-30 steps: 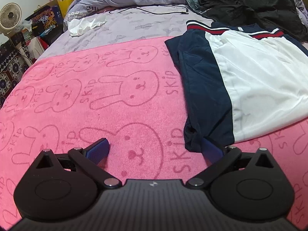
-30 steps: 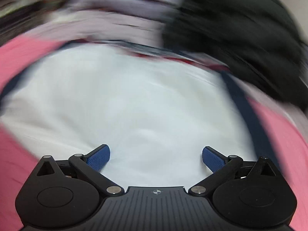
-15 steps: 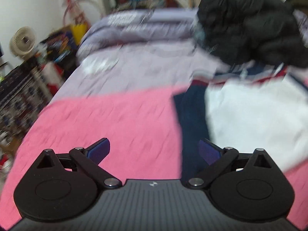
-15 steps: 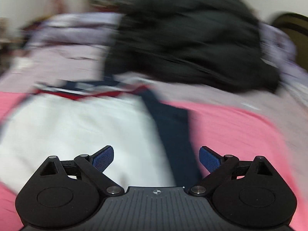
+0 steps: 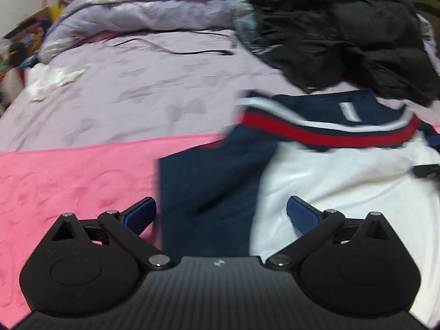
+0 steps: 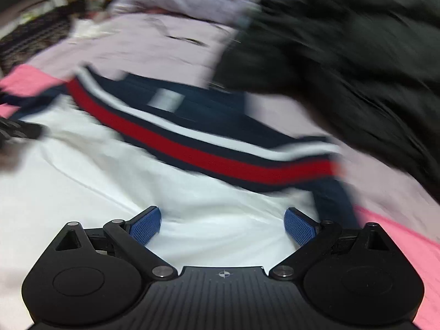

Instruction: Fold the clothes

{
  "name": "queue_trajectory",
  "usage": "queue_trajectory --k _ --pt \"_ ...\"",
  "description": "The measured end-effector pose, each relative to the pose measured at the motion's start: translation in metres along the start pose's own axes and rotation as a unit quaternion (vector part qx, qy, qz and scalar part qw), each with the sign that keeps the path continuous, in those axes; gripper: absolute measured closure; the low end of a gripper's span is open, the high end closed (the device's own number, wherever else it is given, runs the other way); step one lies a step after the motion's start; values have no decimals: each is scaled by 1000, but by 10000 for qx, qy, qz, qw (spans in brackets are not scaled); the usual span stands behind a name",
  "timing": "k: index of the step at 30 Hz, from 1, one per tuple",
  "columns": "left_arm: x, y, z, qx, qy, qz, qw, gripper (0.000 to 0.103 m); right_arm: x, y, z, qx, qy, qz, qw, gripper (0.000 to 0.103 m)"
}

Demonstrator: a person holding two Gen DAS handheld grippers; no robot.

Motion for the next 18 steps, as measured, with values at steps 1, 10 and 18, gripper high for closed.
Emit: queue_trajectory --k 1,10,18 --pt "-2 5 2 190 39 -75 9998 0 -3 -14 4 -78 41 -144 9999 1" --pt "-24 38 43 1121 433 -511 9914 2 -24 -14 89 -359 -565 -308 9973 0" --pt "-30 36 59 1040 829 -399 9903 7 -68 23 64 -69 726 -116 9973 0"
Point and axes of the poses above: each gripper's, at about its wrist camera, not at the fingertips, and z roughly against the way its jaws point, y to its left, x to its top, the point moved 2 cm from there along -z, roughly the way its jaws point
